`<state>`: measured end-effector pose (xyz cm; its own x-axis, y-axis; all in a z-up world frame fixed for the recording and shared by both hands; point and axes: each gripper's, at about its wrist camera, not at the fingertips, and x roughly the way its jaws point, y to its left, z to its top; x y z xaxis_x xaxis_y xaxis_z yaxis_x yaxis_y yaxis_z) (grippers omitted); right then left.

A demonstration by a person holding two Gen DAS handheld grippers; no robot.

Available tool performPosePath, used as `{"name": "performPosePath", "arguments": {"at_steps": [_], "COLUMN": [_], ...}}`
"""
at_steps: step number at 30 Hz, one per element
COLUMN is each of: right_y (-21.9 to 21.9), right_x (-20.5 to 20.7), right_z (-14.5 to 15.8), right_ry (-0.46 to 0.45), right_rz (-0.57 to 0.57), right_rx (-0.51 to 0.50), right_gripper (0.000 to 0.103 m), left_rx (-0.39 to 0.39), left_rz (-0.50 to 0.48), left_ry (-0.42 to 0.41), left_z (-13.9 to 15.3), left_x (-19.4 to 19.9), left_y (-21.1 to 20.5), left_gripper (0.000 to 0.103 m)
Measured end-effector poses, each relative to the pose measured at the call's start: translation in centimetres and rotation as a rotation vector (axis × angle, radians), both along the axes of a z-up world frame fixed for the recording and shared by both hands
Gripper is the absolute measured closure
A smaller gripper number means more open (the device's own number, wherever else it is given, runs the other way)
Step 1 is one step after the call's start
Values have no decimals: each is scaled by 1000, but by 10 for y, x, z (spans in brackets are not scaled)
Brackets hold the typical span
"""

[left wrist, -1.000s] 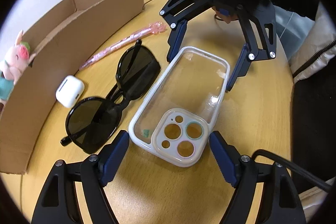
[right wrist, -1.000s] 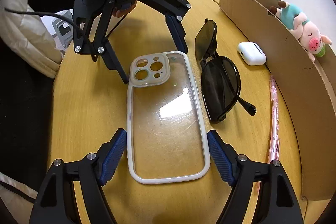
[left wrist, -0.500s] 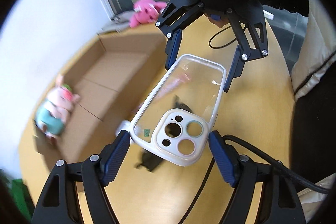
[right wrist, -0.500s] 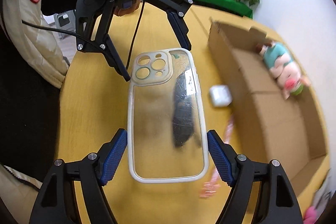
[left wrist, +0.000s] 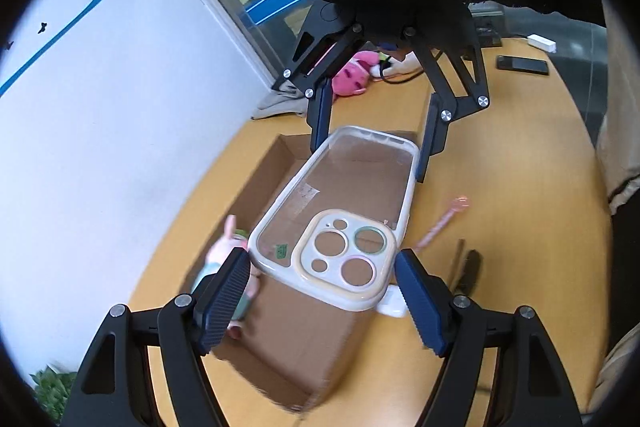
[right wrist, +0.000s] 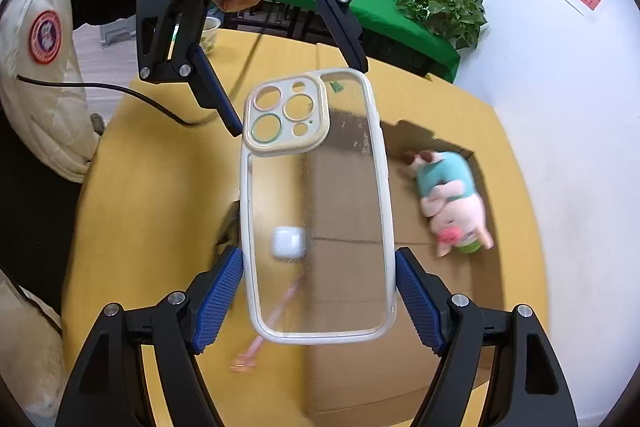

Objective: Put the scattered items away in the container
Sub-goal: 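Lift the clear phone case with both grippers and carry it over the box, then lower the phone case into the box and open both grippers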

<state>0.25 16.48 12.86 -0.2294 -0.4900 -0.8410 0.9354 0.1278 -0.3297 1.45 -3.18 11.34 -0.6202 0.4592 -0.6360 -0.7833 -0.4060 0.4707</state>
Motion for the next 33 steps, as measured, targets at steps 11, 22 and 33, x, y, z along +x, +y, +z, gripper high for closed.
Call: {"name": "performPosePath", "arguments": {"at_steps": [11, 22, 33], "right_y": [-44, -89, -113], "right_x": [-85, -162, -195], "right_z": [-20, -99, -144], "right_ry": [-63, -199, -289], "right_rz": [22, 24, -27], "right_rx": [21, 74, 88], "right_gripper": [22, 22, 22], "left_rx": [-43, -97, -198], "left_rz": [34, 82, 104], "left_ry": [-75, -241, -369], "left_z": [-31, -109, -164], "left_x": [-82, -162, -196], "left_y": [-22, -41, -50], "left_gripper": [28, 28, 89]}}
